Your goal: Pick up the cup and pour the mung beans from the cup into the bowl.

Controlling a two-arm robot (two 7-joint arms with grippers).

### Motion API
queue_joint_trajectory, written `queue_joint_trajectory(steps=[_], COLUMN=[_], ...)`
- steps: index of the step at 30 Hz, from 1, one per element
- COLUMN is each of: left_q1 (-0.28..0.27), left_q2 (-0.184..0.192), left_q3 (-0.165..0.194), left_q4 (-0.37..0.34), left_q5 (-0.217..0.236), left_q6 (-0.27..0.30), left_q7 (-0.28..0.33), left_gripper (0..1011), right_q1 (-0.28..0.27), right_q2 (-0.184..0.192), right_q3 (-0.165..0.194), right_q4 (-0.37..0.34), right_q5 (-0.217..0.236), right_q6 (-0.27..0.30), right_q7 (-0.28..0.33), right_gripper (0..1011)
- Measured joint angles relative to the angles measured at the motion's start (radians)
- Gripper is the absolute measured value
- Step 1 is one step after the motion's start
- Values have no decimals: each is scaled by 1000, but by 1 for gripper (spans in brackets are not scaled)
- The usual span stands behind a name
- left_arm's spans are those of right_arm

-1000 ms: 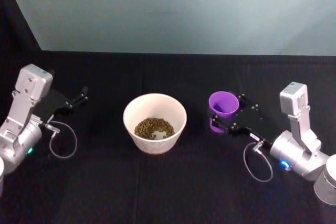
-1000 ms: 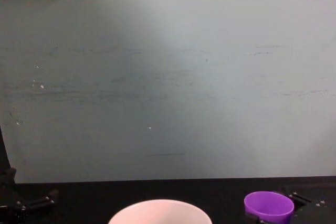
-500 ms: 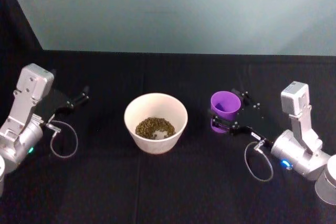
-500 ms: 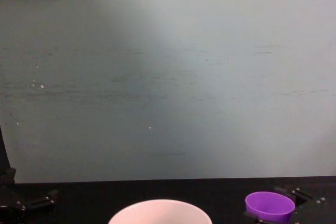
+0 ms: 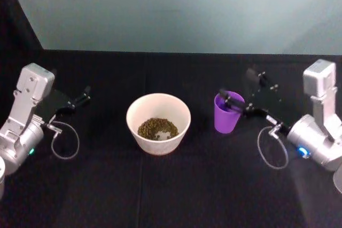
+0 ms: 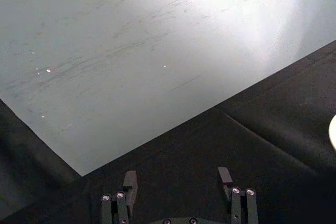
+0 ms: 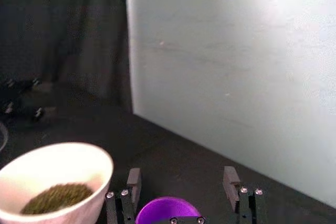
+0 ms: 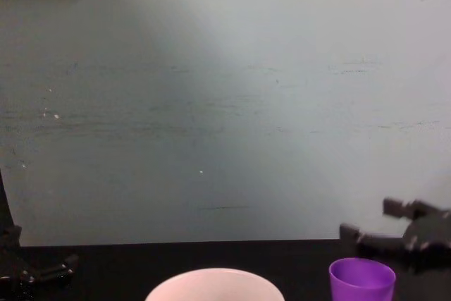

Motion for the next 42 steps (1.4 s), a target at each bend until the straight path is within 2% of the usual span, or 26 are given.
queue_joint_trajectory(steps=[1,4,6,11,14,15,22,30,34,42], left_q1=[0,0,0,0,0,0,0,0,0,0], left_q2=[0,0,0,0,0,0,0,0,0,0], left_q3=[0,0,0,0,0,0,0,0,0,0], left_q4=[0,0,0,0,0,0,0,0,0,0], left_q5=[0,0,0,0,0,0,0,0,0,0], left_q6=[0,0,0,0,0,0,0,0,0,0], left_q7=[0,0,0,0,0,0,0,0,0,0], left_gripper=[1000,1000,1000,1000,1000,1000,1000,1000,1000,1000], right_q1=[0,-34,-48,-96,-114,-125,-153,-146,-138,-138], right_q2=[0,6,7,5,0,-5,-35,-44,-43,-43], right_q3=[0,35,49,105,131,150,236,292,300,299], right_q4=[0,-85,-116,-209,-238,-252,-266,-219,-199,-201], right_q5=[0,4,4,-15,-24,-34,-73,-85,-83,-83], right_q6=[0,58,77,135,158,168,165,146,145,143], right_q7=[0,-61,-87,-180,-217,-245,-350,-365,-340,-341], right_gripper=[1003,1003,1003,1003,1003,1003,1003,1002,1003,1003])
